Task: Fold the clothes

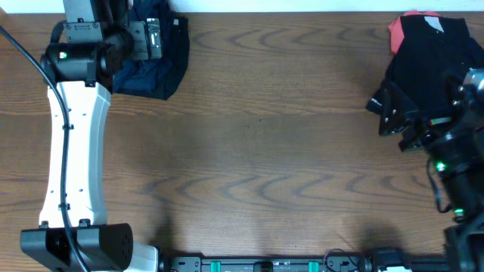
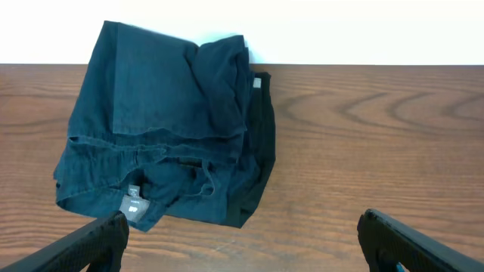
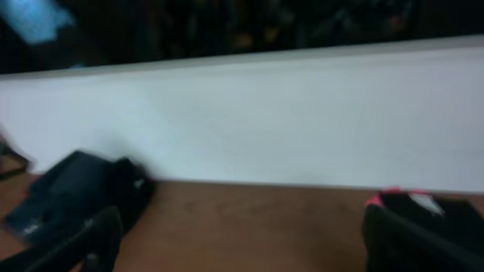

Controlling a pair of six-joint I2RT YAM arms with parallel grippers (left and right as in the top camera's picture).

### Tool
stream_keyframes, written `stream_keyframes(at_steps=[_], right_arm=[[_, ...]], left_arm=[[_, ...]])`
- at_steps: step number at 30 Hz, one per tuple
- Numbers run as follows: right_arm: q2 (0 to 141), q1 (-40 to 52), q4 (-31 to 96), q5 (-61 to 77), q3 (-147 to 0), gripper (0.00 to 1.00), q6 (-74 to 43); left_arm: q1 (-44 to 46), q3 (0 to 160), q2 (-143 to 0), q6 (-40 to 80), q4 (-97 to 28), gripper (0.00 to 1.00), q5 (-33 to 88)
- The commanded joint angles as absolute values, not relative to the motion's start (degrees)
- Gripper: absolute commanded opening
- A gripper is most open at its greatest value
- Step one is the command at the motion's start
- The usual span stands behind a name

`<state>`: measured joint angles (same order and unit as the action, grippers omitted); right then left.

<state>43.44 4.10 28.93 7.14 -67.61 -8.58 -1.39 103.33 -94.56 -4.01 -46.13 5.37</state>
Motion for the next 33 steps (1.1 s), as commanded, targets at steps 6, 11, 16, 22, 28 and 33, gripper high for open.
stream_keyframes(at_steps=[6, 11, 16, 22, 28, 33], right_arm=[[22.96, 4.16, 14.85, 5.08, -34.89, 0.99, -8.12], [12.58, 4.21, 12.91, 6.59, -22.63, 0.99, -8.14], [6.33, 4.54, 10.7, 6.68, -13.56, 0.99, -8.12], [3.38, 4.54, 3.9, 6.68, -5.85, 0.99, -8.12], [0.91, 4.54, -0.47, 5.39, -1.06, 0.99, -8.14], [0.27, 4.51, 1.41, 4.43, -0.27, 0.99, -8.51]], left_arm=[[-1.43, 103.2, -94.8, -3.11, -46.24, 0.98, 4.91], [-1.43, 103.2, -94.8, -3.11, -46.26, 0.98, 4.91], [-1.43, 103.2, -94.8, -3.09, -46.26, 0.98, 4.91], [-1.43, 103.2, -94.8, -3.09, -46.24, 0.98, 4.91], [-1.43, 103.2, -94.8, -3.11, -46.24, 0.98, 4.91], [-1.43, 103.2, -94.8, -3.09, -46.26, 0.98, 4.91]])
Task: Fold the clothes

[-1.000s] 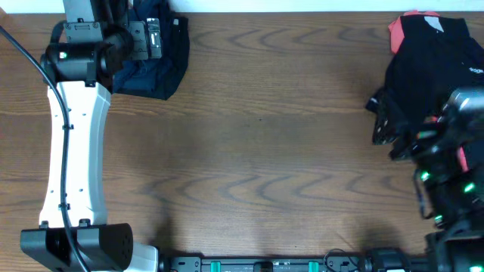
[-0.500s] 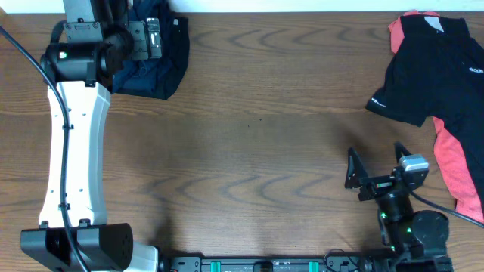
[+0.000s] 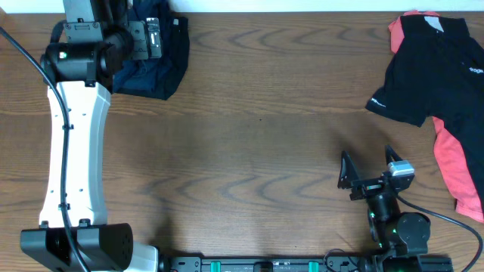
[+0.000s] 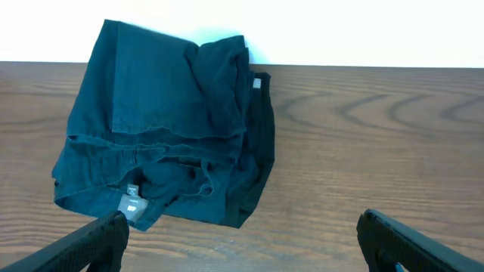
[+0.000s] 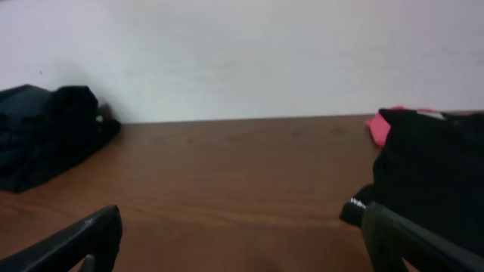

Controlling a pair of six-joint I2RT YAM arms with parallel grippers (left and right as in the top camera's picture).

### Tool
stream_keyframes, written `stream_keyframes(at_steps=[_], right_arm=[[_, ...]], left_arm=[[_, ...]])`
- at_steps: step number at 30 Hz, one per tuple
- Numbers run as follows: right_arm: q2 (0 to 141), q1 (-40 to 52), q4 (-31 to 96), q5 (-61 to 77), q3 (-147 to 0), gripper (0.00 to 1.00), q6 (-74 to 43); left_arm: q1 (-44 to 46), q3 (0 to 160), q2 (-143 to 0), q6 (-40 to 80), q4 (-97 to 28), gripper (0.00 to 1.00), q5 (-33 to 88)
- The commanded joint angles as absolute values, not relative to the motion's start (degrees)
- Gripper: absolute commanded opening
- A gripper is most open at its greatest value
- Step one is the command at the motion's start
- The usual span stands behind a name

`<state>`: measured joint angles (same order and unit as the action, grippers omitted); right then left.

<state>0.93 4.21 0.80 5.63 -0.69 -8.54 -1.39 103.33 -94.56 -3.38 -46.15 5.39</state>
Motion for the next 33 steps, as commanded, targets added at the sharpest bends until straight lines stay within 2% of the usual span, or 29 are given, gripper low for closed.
stream_keyframes(at_steps=[1, 33], right_arm=[[0.27, 4.51, 2.0, 4.32, -0.27, 0.99, -8.51], [0.27, 4.51, 4.03, 3.03, -0.32, 0.99, -7.64]], left_arm=[[-1.43, 103.2, -94.8, -3.11, -46.24, 0.98, 4.91], [-1.43, 103.2, -94.8, -3.11, -46.26, 0.98, 4.91]])
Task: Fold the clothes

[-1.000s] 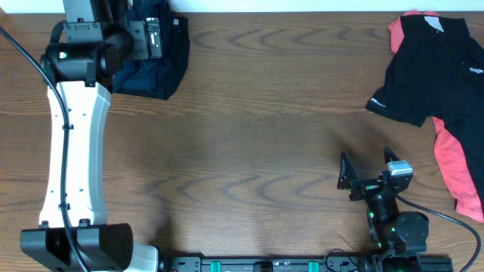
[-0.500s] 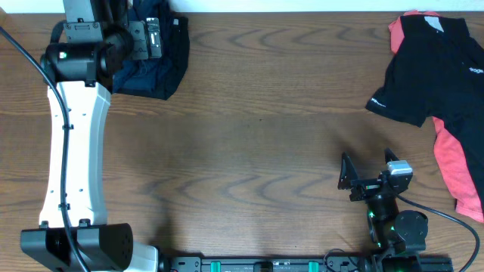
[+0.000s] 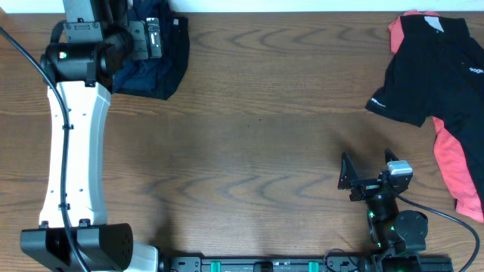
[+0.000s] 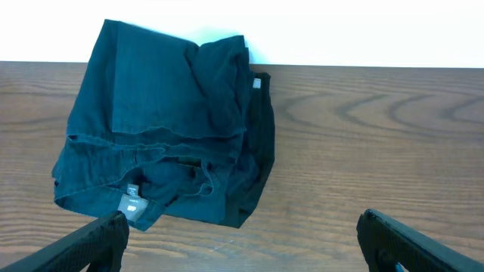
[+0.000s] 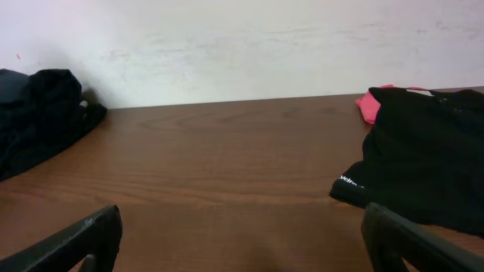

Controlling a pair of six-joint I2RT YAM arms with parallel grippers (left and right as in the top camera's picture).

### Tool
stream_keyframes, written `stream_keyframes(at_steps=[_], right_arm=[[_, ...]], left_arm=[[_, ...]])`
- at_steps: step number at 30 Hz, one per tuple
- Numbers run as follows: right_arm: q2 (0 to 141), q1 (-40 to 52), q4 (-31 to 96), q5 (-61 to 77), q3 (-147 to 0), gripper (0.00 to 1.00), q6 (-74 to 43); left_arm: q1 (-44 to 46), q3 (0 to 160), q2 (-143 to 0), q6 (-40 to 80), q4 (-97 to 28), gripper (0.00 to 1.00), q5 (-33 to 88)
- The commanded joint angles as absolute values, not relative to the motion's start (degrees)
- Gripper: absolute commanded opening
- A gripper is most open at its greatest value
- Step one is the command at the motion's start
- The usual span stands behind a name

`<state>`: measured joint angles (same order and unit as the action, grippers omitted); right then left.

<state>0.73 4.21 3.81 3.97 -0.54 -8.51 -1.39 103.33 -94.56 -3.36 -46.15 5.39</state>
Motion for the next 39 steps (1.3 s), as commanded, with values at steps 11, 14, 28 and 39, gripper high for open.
stream_keyframes(at_steps=[11, 14, 28, 39], right_arm=[[0.27, 4.51, 4.03, 3.03, -0.32, 0.99, -7.64], [0.27, 4.51, 4.03, 3.03, -0.32, 0.99, -7.64], [0.27, 4.51, 4.03, 3.03, -0.32, 0.99, -7.64], [0.27, 4.51, 4.03, 3.03, -0.32, 0.99, -7.64]], left_arm=[[-1.43, 103.2, -94.74, -3.11, -46.35, 0.98, 4.89], [-1.43, 103.2, -93.32, -3.11, -47.72, 0.98, 4.91], [-1.69, 78.43, -65.39, -5.41, -33.23, 0.98, 5.13], [-1.69, 40.6, -37.76, -5.28, -16.64, 0.98, 6.63]])
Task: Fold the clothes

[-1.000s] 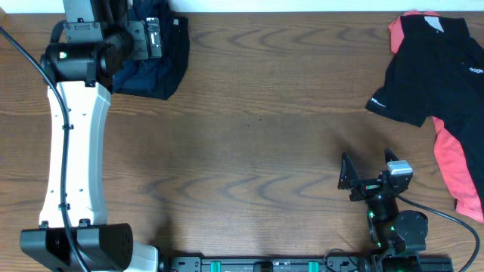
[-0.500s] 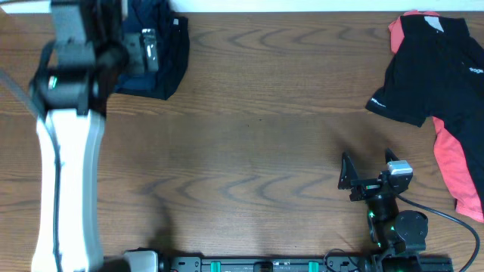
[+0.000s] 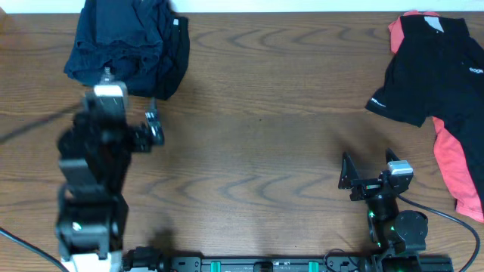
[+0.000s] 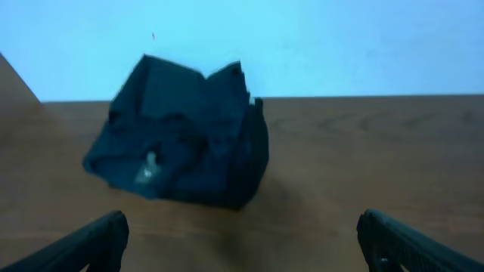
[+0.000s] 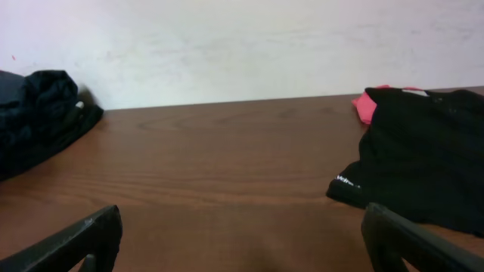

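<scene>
A folded dark blue garment lies at the table's far left corner; it also shows as a dark pile against the wall. A black and pink shirt lies spread out, unfolded, at the far right, and its black edge shows in the right wrist view. My left gripper is open and empty, on the near side of the dark pile and apart from it. My right gripper is open and empty near the front edge, left of the shirt.
The left arm stands blurred over the table's left side. A brown wooden table lies bare between the two garments. A white wall runs along the far edge.
My left arm has drawn back from the dark pile toward the near side, so the pile now lies uncovered and farther off. The right arm and the shirt have not moved.
My left gripper hung open right over the dark folded pile while the right arm was at the black shirt. Then the right arm was back near the front edge, open, with the shirt spread out. Now the left arm has also moved back.
</scene>
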Controlling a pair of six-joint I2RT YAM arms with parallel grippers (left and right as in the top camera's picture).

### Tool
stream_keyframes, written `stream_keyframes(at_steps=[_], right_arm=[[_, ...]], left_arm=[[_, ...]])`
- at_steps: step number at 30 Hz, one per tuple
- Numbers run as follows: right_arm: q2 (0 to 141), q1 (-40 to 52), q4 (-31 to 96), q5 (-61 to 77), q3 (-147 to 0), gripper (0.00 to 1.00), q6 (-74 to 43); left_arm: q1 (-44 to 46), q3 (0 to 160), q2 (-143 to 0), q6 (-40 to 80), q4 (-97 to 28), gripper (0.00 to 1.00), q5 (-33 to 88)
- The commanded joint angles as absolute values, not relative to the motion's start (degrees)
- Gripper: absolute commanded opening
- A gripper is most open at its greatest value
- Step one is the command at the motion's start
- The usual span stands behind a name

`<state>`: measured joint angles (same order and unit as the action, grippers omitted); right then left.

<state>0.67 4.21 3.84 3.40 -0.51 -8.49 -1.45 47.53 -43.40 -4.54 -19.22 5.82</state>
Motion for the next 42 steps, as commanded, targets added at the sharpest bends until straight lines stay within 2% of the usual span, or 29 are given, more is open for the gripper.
stream_keyframes(at_steps=[1, 10, 22, 32, 37, 42], right_arm=[[0.27, 4.51, 4.03, 3.03, -0.32, 0.99, -7.64], [0.27, 4.51, 4.03, 3.03, -0.32, 0.99, -7.64], [0.27, 4.51, 4.03, 3.03, -0.32, 0.99, -7.64], [0.27, 4.51, 4.03, 3.03, -0.32, 0.99, -7.64], [0.27, 4.51, 4.03, 3.03, -0.32, 0.99, -7.64], [0.27, 4.51, 4.03, 3.03, -0.32, 0.99, -7.64]], left_arm=[[-1.69, 38.09, -35.77, -5.28, -15.05, 0.98, 6.63], [-1.69, 17.15, -17.04, -5.28, -4.32, 0.98, 6.66], [-1.69, 3.64, -2.7, -5.28, 2.92, 0.98, 6.85], [-1.76, 0.67, -0.08, -5.3, 3.07, 0.98, 6.83], [-1.76, 0.23, -0.08, -5.26, -3.49, 0.98, 6.87], [-1.76, 0.23, -0.08, -5.3, -3.73, 0.98, 6.37]])
